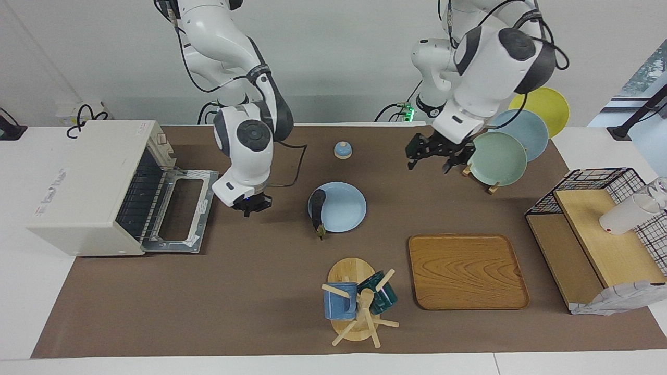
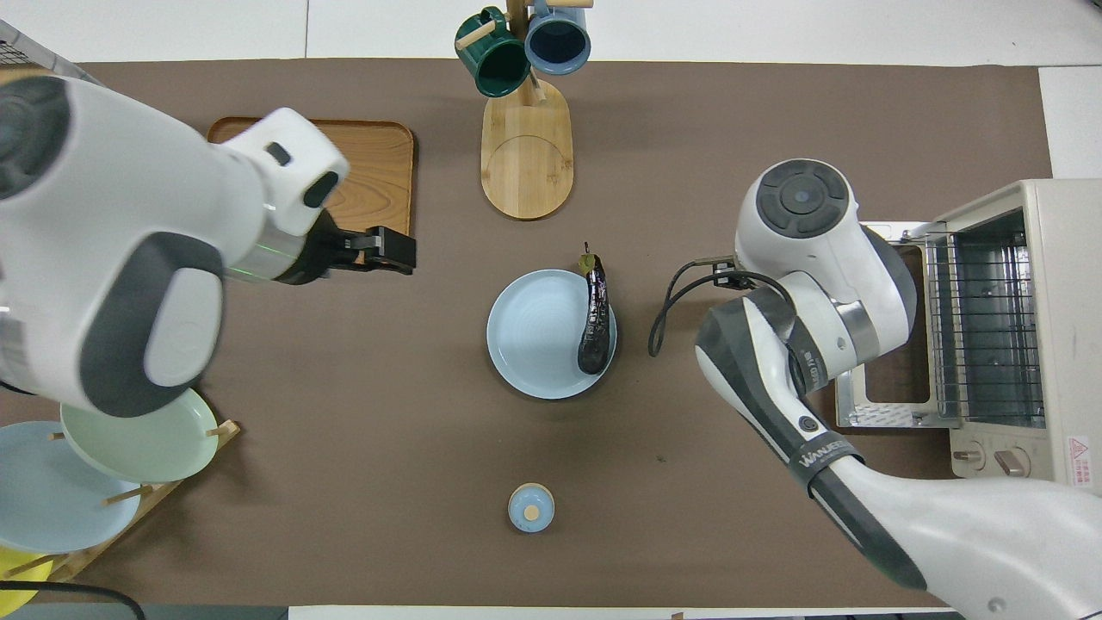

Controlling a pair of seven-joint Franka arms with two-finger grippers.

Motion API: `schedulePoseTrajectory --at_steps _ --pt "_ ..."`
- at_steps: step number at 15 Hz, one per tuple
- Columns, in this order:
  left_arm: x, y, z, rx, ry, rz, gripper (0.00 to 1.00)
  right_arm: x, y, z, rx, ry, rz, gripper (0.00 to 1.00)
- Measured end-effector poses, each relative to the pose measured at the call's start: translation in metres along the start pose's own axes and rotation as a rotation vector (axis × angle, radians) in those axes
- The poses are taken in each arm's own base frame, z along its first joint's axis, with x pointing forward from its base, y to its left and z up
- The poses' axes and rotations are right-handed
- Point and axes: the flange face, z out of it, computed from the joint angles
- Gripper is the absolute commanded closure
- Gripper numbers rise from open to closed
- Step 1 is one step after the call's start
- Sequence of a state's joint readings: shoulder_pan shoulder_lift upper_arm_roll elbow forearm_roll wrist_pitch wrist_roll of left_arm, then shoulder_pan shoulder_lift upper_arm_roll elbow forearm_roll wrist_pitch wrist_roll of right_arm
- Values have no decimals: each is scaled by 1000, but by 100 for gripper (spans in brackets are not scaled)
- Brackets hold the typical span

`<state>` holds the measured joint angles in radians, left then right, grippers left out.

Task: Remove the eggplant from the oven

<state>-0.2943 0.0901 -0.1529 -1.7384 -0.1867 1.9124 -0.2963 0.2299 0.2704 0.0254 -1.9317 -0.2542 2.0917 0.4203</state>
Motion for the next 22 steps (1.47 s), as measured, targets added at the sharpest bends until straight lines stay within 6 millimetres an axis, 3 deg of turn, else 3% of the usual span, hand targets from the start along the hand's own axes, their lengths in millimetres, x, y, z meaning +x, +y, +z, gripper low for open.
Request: schedulePoseTrajectory --at_steps 3,6,10,13,15,18,20,22 --pt "-22 70 62 -14 -2 51 0 -10 36 35 19 6 1 100" --pt "-47 116 119 -28 7 64 0 -22 56 53 18 3 -3 100" --pt "-66 151 188 -23 30 55 0 -33 58 58 10 -12 -11 100" --pt "-69 161 235 0 63 56 0 -38 65 63 0 -21 -9 100" --pt "-67 159 252 -2 69 55 0 -39 72 66 -11 -25 -7 100" --pt "-65 158 258 -6 75 54 3 -41 77 70 -27 -26 -14 100" --pt "-65 158 257 -7 77 55 14 -42 73 69 -56 -15 -51 100" --pt "-65 158 257 -7 78 55 37 -42 69 65 -84 -4 -89 100"
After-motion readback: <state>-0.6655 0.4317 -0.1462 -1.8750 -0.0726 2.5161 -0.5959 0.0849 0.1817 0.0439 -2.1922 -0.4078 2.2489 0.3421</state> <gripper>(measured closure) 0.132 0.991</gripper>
